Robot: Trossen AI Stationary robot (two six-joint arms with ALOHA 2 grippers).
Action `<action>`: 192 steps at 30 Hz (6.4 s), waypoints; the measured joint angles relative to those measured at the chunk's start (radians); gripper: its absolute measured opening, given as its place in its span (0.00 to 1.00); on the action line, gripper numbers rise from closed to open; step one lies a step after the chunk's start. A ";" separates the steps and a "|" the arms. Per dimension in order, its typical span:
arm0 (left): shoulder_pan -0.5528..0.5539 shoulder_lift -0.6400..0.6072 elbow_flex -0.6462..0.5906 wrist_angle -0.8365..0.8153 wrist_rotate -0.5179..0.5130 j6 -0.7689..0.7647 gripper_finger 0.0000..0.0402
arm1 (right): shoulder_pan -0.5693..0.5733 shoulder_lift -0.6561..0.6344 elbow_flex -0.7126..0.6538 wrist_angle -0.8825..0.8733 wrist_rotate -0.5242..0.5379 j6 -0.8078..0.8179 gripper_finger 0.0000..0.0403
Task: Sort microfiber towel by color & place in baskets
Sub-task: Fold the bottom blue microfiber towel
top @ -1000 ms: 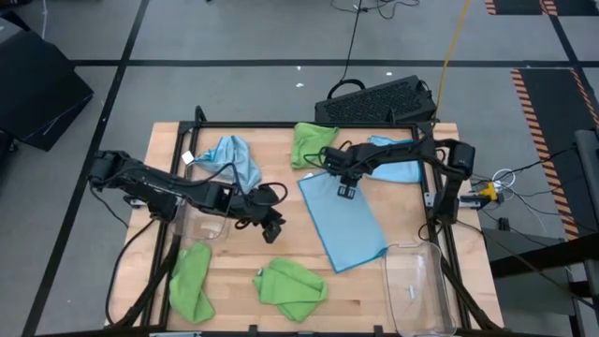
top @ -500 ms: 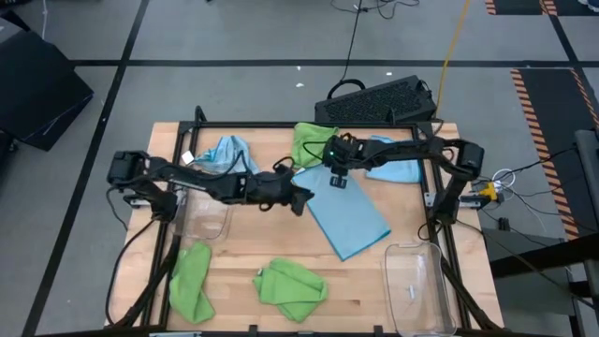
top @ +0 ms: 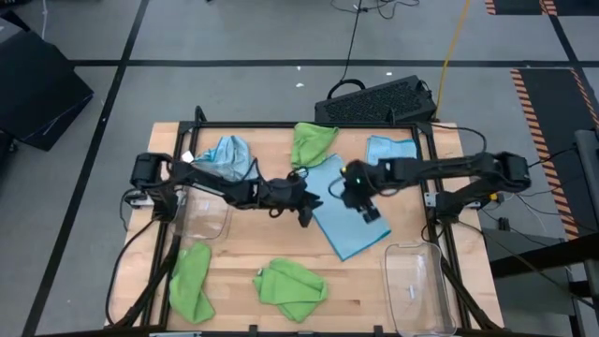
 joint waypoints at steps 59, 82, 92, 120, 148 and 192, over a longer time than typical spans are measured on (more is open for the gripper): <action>-0.328 -0.338 -0.001 -0.914 -0.143 -0.212 0.29 | 0.211 0.493 -0.012 0.841 0.094 0.508 0.41; -0.368 -0.338 -0.001 -0.779 -0.228 -0.126 0.50 | 0.080 0.152 -0.091 0.365 0.061 0.069 0.41; -0.338 -0.338 -0.001 -0.724 -0.333 -0.074 0.50 | 0.169 0.129 -0.207 0.299 0.080 0.004 0.41; -0.325 0.333 0.530 -0.648 -0.224 -0.030 0.50 | 0.168 0.277 -0.205 0.528 0.055 0.112 0.40; -0.309 0.449 0.540 -0.706 -0.227 -0.198 0.04 | 0.119 -0.041 -0.207 0.262 0.098 0.110 0.40; -0.023 0.169 0.536 -1.126 -0.225 -0.388 0.01 | 0.143 -0.064 -0.204 0.103 0.027 0.400 0.40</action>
